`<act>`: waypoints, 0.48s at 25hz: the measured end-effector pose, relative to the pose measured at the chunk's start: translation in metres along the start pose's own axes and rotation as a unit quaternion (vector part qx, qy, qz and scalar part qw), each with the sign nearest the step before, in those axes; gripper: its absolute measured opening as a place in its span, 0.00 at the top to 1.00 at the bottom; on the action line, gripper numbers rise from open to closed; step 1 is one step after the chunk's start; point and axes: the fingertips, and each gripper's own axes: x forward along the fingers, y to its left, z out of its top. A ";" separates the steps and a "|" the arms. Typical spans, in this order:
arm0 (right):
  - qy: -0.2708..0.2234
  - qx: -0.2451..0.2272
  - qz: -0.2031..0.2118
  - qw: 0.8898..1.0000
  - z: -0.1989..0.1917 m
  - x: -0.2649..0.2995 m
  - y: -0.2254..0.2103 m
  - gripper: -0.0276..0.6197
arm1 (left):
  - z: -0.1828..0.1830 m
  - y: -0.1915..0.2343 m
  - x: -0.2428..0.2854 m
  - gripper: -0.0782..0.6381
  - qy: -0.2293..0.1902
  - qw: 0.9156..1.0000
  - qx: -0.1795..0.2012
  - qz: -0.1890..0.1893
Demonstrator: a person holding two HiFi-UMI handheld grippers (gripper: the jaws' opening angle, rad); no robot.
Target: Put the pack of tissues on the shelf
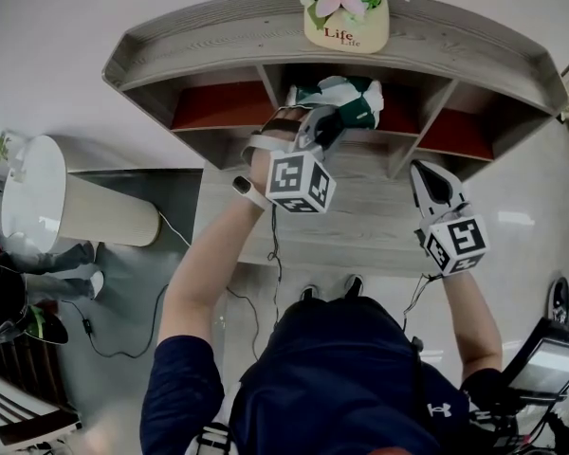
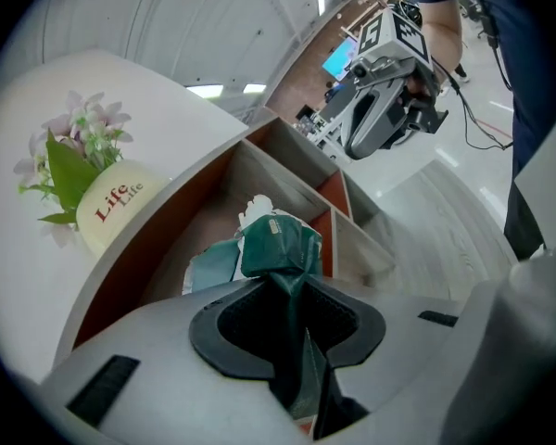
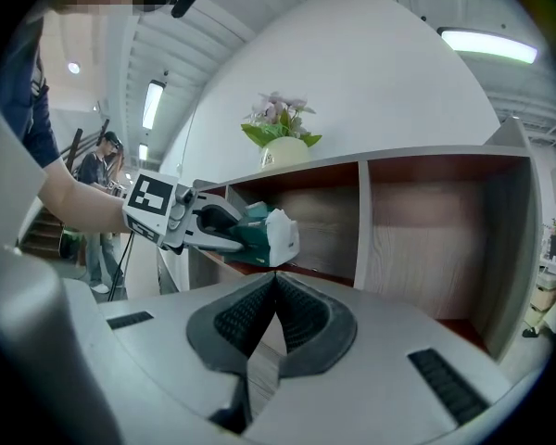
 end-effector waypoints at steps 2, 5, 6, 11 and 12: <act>0.001 0.003 0.003 1.000 -0.001 0.003 0.000 0.95 | -0.005 0.002 0.006 0.75 0.005 1.000 -0.001 0.000; 0.003 0.005 0.010 1.000 -0.002 0.006 0.001 0.95 | -0.011 0.005 0.014 0.75 0.010 1.000 -0.005 -0.002; 0.003 0.004 0.012 1.000 -0.002 0.008 0.002 0.95 | -0.013 0.005 0.016 0.75 0.013 1.000 -0.008 -0.004; 0.003 0.008 0.017 1.000 -0.002 0.011 0.006 0.95 | -0.022 0.005 0.027 0.75 0.036 0.999 -0.014 -0.006; 0.002 0.009 0.017 1.000 -0.002 0.012 0.006 0.95 | -0.024 0.005 0.030 0.75 0.040 0.999 -0.015 -0.006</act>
